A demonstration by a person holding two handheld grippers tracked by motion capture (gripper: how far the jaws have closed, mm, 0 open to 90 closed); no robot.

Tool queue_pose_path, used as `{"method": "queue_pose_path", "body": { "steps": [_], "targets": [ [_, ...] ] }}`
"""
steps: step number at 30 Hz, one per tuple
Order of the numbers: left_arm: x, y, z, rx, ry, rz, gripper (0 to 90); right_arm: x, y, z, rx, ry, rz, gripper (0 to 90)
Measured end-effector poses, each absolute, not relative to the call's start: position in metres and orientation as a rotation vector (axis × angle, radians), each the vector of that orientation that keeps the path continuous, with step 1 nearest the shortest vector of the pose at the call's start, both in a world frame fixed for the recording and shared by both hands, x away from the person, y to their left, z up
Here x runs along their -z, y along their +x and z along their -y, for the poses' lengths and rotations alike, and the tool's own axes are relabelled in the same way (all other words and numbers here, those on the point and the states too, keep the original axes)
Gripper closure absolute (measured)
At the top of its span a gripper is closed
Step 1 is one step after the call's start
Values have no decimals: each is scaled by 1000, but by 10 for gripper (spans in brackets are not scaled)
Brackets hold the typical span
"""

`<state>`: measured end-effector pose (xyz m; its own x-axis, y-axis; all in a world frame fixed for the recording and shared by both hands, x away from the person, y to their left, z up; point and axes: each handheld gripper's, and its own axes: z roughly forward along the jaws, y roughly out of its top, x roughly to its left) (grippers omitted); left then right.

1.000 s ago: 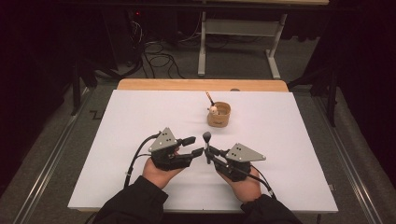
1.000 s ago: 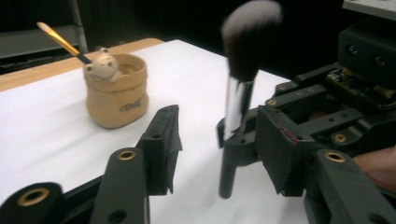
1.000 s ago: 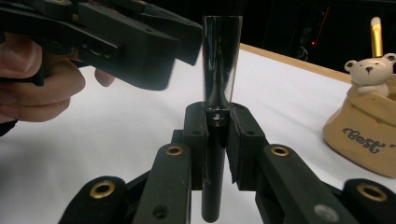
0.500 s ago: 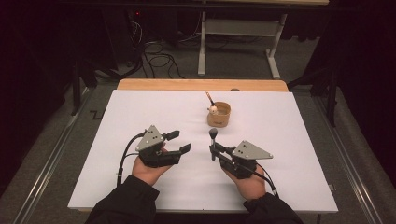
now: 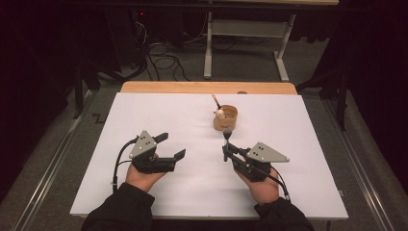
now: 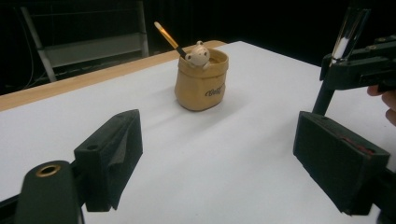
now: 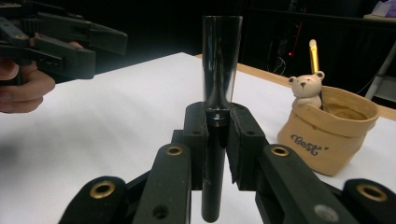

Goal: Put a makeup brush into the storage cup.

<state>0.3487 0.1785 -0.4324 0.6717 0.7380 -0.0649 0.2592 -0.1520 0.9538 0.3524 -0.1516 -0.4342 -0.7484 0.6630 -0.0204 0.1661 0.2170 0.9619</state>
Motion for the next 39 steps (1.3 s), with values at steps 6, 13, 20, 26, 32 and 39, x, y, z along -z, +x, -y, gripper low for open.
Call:
{"method": "queue_pose_path", "body": {
  "steps": [6,13,20,26,32,39],
  "targets": [
    [437,345,-182,-535,1730,-807,34,432,354,158,-1542,781,-2043,806],
    [441,340,-186,-543,1748,-793,1,430,355,167,-1535,802,-2019,805],
    [452,341,-200,-543,1741,-841,1,427,357,178,-1530,836,-1984,806],
    [454,343,-200,-530,1726,-855,1,424,359,192,-1509,874,-1944,806],
    [453,345,-202,-517,1711,-860,1,422,361,206,-1497,906,-1903,806],
    [453,347,-201,-516,1705,-858,2,421,364,219,-1486,950,-1862,806]
  ]
}}
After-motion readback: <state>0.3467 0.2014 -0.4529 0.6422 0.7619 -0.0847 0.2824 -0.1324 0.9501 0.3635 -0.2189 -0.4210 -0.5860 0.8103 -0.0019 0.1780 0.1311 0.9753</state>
